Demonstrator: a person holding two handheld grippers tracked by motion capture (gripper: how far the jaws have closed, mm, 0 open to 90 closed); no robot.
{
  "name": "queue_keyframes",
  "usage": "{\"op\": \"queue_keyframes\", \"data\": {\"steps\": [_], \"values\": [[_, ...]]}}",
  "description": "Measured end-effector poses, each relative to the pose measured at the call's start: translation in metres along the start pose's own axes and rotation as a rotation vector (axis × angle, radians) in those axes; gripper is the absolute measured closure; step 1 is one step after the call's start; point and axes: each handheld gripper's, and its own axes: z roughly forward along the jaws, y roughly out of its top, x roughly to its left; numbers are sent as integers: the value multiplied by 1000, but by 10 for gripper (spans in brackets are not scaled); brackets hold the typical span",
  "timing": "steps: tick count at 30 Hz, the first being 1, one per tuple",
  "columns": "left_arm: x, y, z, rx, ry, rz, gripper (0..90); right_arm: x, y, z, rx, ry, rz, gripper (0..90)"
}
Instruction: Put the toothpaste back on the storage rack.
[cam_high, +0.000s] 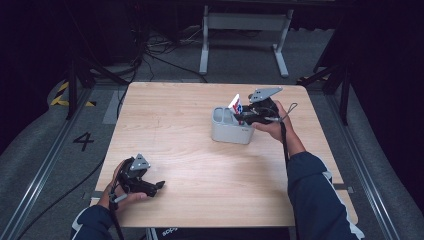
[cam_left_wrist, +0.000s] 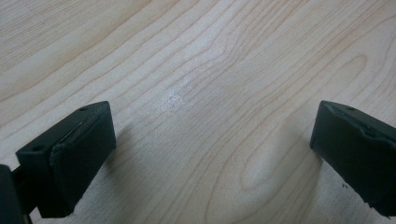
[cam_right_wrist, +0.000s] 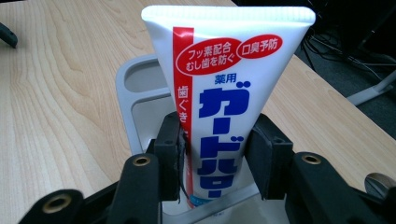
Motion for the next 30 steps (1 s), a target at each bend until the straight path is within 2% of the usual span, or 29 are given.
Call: {"op": "queue_keyframes", "data": {"steps": [6,8,17,25,30], "values": [[0,0,0,1,2,-3,5,1,2,1,-5,6,8,576],[0,0,0,2,1,0,5,1,2,0,-9,-13,11,603],[0,0,0,0,0,-2,5,-1,1,-10,-34,-6,25,574],[0,0,0,0,-1,-1,5,4,1,-20,-32,-8,21,537],[0,0,0,2,0,-1,5,10,2,-26,-7,-19,2,507]]}}
